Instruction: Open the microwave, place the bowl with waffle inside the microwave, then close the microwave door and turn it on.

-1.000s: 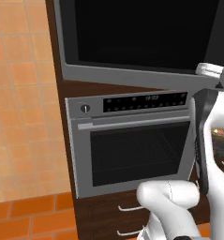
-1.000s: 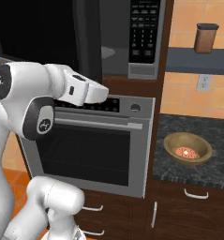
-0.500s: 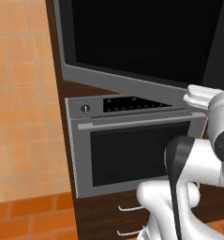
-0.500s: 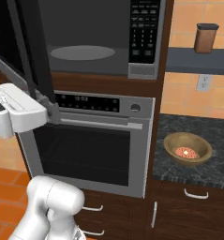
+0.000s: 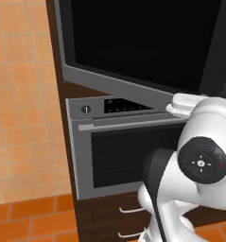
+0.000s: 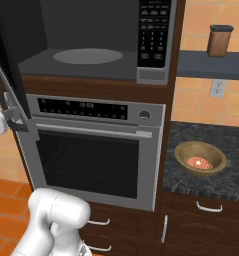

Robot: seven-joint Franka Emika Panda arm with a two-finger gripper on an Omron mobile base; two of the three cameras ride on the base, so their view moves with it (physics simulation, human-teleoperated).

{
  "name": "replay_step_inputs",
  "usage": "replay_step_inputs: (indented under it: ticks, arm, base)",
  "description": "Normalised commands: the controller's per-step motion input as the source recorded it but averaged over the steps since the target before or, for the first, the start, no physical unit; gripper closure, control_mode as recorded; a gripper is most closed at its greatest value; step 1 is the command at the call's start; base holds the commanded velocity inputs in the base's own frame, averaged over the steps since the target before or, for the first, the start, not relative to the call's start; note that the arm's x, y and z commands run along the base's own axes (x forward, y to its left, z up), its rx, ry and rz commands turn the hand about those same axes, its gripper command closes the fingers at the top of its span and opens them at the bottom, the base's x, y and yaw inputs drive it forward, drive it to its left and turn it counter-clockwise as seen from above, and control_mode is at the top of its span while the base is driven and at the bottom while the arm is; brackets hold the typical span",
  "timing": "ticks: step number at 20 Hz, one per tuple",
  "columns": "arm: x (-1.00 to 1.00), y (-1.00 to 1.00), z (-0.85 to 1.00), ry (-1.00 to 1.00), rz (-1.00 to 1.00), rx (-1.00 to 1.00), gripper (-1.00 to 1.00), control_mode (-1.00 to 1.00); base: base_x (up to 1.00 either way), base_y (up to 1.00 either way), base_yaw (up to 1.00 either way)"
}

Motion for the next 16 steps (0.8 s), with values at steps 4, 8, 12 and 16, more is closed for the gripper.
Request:
replay_step_inputs:
  ticks: [4, 8, 12, 16]
  arm:
    - [-0.39, 0.0, -0.15, -0.07, -0.02, 0.0, -1.0, -1.0]
    - [-0.8, 0.0, 0.14, -0.06, -0.04, 0.0, -1.0, -1.0]
    - [-0.48, -0.34, 0.23, 0.13, 0.09, 0.12, -1.0, -1.0]
    - [0.34, -0.93, 0.02, 0.12, 0.34, 0.34, -1.0, -1.0]
  base:
    - [0.0, 0.0, 0.0]
    - [0.0, 0.0, 0.0]
    - [0.0, 0.0, 0.0]
    - [0.0, 0.0, 0.0]
